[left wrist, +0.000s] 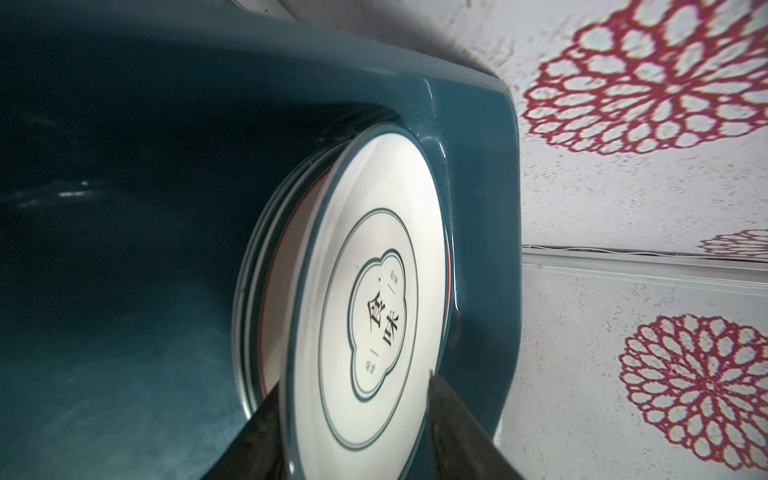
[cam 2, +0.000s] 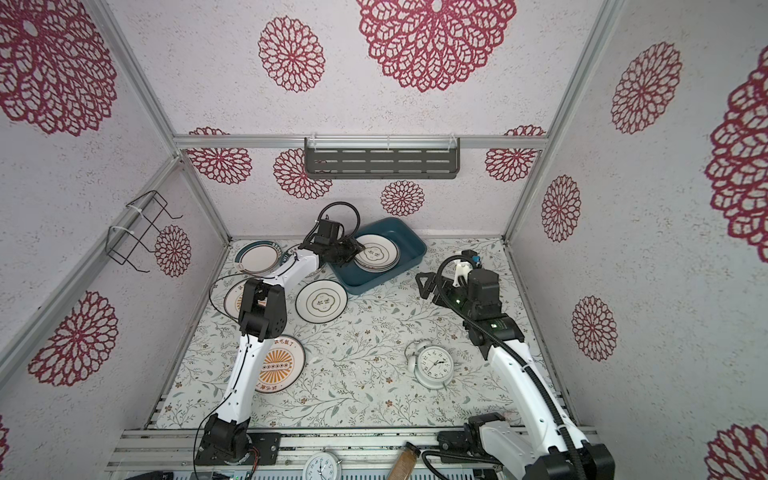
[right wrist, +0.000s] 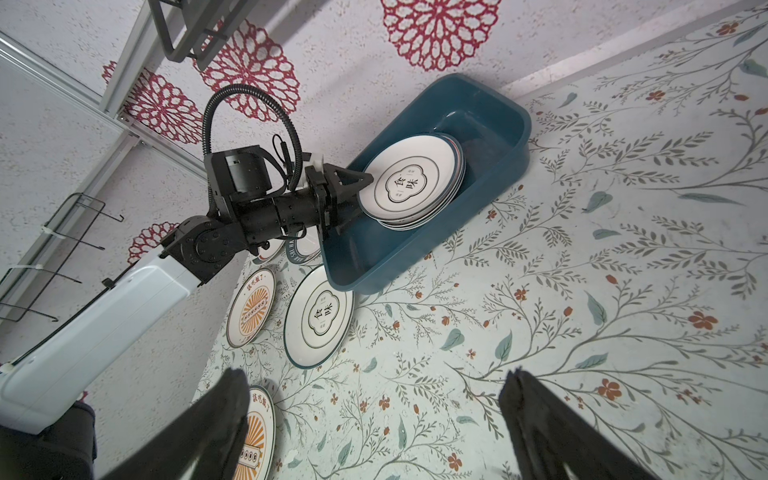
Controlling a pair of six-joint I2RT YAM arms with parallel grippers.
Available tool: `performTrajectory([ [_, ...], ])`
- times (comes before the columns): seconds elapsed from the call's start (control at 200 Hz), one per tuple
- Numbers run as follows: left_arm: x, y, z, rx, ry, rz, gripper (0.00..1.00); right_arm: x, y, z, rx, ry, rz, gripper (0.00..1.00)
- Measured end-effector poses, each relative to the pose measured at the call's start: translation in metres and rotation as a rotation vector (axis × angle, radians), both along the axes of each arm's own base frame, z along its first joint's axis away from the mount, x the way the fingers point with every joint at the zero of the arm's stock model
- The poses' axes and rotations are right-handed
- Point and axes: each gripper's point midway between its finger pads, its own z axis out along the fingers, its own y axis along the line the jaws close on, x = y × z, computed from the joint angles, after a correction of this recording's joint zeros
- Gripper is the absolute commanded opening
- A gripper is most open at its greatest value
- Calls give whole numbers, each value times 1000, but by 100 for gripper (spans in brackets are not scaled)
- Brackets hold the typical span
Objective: Place the plates into the plastic bin on the countertop
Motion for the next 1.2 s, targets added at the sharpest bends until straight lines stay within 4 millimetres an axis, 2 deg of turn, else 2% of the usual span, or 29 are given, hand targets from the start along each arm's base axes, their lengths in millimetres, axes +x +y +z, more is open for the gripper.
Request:
performTrajectory([
  [0.275,-5,-1,-3,113,-20,-13,65,6,1,-6,3,12,-2,99],
  [0.635,-17,7,-20,277,-10,-38,72,11,3,-13,17,29,-5,99],
  [0.881,-20,9,-14,312,-43,-66,81,12,3,-12,20,27,-7,99],
  [0.951,-27,11,-3,319,-59,-76,85,12,3,-12,25,25,-9,99],
  [1.026,-34,15,21,321,-102,-82,89,12,3,-13,30,24,-11,99],
  [1.091,-42,18,49,313,-154,-81,94,12,3,-15,40,29,-14,99],
  [1.201,-59,29,111,292,-279,-57,100,13,5,-15,53,23,-10,99],
])
